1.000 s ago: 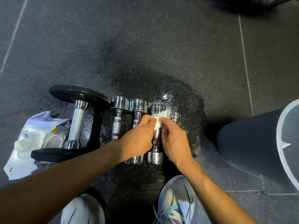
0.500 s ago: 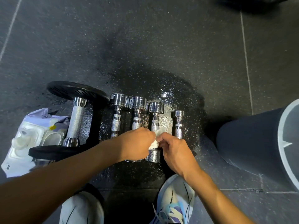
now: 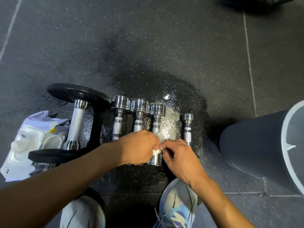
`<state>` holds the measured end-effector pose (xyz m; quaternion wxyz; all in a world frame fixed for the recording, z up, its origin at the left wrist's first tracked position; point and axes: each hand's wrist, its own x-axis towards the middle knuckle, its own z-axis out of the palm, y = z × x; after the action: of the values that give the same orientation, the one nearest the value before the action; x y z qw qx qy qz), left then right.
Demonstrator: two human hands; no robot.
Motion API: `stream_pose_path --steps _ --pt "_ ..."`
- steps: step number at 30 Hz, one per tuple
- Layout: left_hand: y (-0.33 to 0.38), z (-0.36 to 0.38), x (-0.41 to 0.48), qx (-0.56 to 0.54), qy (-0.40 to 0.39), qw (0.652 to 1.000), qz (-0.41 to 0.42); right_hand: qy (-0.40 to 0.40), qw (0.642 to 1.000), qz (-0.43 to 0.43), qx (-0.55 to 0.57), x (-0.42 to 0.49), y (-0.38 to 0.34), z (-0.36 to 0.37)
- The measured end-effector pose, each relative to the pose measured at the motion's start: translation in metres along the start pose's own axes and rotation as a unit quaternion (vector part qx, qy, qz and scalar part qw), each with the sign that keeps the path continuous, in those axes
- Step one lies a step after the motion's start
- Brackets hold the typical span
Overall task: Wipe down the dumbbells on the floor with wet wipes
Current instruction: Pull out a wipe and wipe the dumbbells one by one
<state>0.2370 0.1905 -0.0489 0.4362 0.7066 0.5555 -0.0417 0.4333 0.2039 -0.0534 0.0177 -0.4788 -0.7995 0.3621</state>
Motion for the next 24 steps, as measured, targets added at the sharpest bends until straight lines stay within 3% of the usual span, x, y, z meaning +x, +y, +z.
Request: stream_pose_path --steps 3,12,18,24 --pt "0.001 0.001 0.000 0.007 -0.003 1.000 0.011 0.052 0.996 0.053 -0.039 0.001 0.000 -0.005" --pt "-0.009 0.005 0.002 0.004 -0.015 0.999 0.052 0.026 0.992 0.120 -0.035 0.001 0.019 -0.006" --pt "-0.006 0.004 0.002 0.067 -0.003 0.990 0.123 0.036 0.993 0.102 -0.039 -0.001 0.019 -0.003" --pt "-0.013 0.017 -0.007 0.101 0.062 0.976 0.183 0.068 0.995 0.060 -0.032 -0.007 0.012 0.005"
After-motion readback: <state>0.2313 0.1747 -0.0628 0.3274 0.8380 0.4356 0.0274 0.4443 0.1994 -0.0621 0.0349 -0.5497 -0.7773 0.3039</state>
